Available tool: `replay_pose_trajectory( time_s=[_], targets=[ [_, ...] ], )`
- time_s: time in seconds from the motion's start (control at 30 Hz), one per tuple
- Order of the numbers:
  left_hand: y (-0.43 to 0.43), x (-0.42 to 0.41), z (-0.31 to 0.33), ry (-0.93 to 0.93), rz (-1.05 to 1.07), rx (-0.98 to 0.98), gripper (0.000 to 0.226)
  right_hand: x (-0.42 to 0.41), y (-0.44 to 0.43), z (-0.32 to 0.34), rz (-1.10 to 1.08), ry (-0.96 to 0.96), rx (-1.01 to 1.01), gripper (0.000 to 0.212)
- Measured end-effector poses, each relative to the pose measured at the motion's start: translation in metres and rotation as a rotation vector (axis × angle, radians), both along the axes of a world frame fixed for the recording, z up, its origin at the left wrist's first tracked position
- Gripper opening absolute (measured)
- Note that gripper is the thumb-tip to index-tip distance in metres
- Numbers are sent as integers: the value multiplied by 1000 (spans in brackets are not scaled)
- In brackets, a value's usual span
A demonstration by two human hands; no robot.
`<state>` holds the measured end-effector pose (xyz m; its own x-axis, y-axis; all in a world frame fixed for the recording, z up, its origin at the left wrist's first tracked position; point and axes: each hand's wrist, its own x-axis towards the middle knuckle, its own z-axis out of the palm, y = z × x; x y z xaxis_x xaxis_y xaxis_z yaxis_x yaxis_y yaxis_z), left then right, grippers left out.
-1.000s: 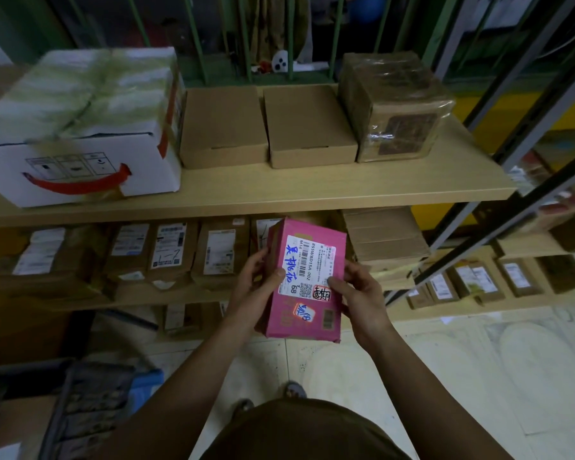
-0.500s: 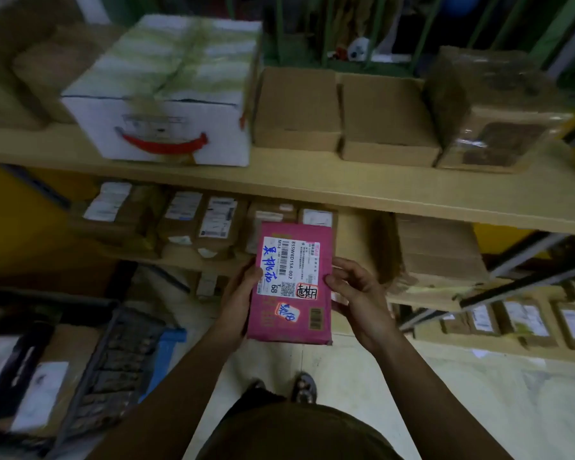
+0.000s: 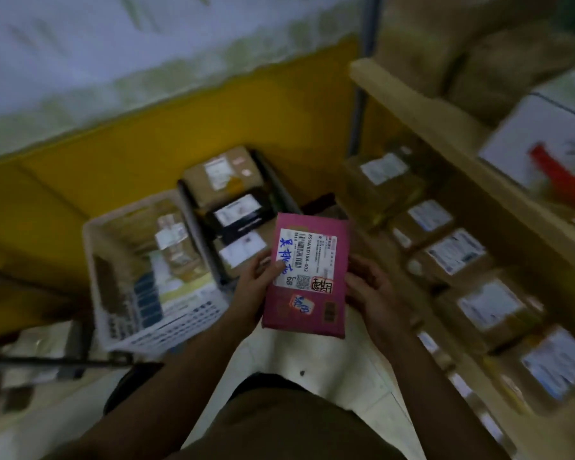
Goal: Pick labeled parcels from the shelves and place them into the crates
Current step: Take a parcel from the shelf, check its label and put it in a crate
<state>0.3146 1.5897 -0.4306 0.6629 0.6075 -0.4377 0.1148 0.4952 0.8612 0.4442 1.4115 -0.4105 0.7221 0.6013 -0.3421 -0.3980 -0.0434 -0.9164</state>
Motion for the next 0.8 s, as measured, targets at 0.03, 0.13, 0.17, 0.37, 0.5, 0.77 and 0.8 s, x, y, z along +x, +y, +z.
replay_pose_trajectory(
  time_s=[0.03, 0.13, 0.17, 0.37, 0.5, 0.77, 0.8],
  targets=[
    [11, -10, -2, -5, 60, -15, 51, -3, 17, 0, 54, -32, -25, 29],
    [45, -40, -10, 7, 211, -78, 54, -21, 66, -4, 212, -92, -113, 30],
    [57, -49, -14, 17, 240, -90, 55, -28, 81, -6, 255, -92, -138, 34],
    [144, -86, -29, 66, 295, -96, 47, -60, 177, -14, 381, -98, -198, 37],
    [215, -113, -37, 113, 270, -109, 34, -70, 253, -22, 427, -158, -246, 36],
    [322, -182, -66, 231, 170, -155, 72, -105, 398, -47, 543, -132, -320, 44],
    [331, -189, -68, 244, 182, -160, 75, -111, 412, -48, 566, -112, -325, 45]
  ],
)
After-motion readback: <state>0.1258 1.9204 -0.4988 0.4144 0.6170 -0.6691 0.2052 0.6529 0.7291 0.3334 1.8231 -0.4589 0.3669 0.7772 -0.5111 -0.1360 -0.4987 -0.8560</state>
